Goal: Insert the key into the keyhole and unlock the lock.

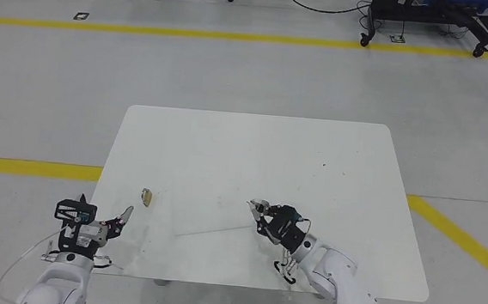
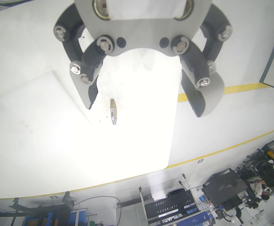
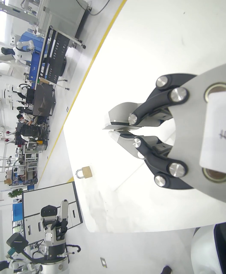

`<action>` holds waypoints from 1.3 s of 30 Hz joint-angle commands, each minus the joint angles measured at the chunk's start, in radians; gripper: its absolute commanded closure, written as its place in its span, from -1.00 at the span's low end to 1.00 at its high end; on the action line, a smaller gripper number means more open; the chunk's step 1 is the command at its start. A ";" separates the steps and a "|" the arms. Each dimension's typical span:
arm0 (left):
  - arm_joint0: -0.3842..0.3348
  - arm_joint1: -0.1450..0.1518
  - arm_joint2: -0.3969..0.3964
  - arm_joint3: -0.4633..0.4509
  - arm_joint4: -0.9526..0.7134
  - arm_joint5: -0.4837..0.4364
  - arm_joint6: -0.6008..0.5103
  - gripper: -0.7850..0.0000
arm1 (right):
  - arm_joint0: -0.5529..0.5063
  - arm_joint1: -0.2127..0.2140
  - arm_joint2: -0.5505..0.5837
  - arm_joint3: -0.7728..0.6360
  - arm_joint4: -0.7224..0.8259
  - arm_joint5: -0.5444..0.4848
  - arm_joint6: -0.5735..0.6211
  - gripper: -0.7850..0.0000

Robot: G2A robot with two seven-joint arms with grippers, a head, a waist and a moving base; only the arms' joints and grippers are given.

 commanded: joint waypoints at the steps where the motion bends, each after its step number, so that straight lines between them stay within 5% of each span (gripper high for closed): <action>1: 0.022 0.002 -0.030 -0.052 -0.254 -0.144 -0.063 -1.00 | 0.021 -0.004 -0.015 0.025 0.060 -0.050 0.008 1.00; 4: 0.003 0.021 -0.099 -0.059 -0.622 -0.452 -0.345 -1.00 | 0.056 -0.009 -0.028 0.061 0.155 -0.140 0.011 1.00; 12: 0.011 0.021 -0.082 -0.058 -0.637 -0.470 -0.363 -1.00 | 0.063 -0.009 -0.026 0.070 0.204 -0.180 0.011 1.00; 16: -0.006 0.031 -0.007 -0.036 -1.012 -0.637 -0.569 -1.00 | 0.063 -0.009 -0.026 0.070 0.204 -0.180 0.011 1.00; 18: -0.063 0.043 0.040 0.009 -1.313 -0.631 -0.776 -1.00 | 0.056 -0.011 -0.034 0.062 0.245 -0.195 0.015 1.00; 21: -0.225 0.065 0.072 0.106 -1.769 -0.462 -1.164 -1.00 | 0.073 -0.010 -0.040 0.083 0.351 -0.302 0.048 1.00; 24: -0.355 0.070 0.086 0.224 -1.955 -0.410 -1.338 -1.00 | 0.090 -0.010 -0.047 0.108 0.452 -0.372 0.097 1.00; 28: -0.446 0.061 0.147 0.328 -2.008 -0.428 -1.351 -1.00 | 0.113 -0.006 -0.066 0.147 0.600 -0.478 0.203 1.00; 32: -0.518 0.050 0.224 0.372 -1.979 -0.463 -1.336 -1.00 | 0.142 -0.002 -0.099 0.165 0.760 -0.482 0.325 1.00; 39: -0.533 0.037 0.301 0.371 -1.672 -0.619 -1.134 -0.47 | 0.169 0.015 -0.124 0.160 0.992 -0.482 0.452 1.00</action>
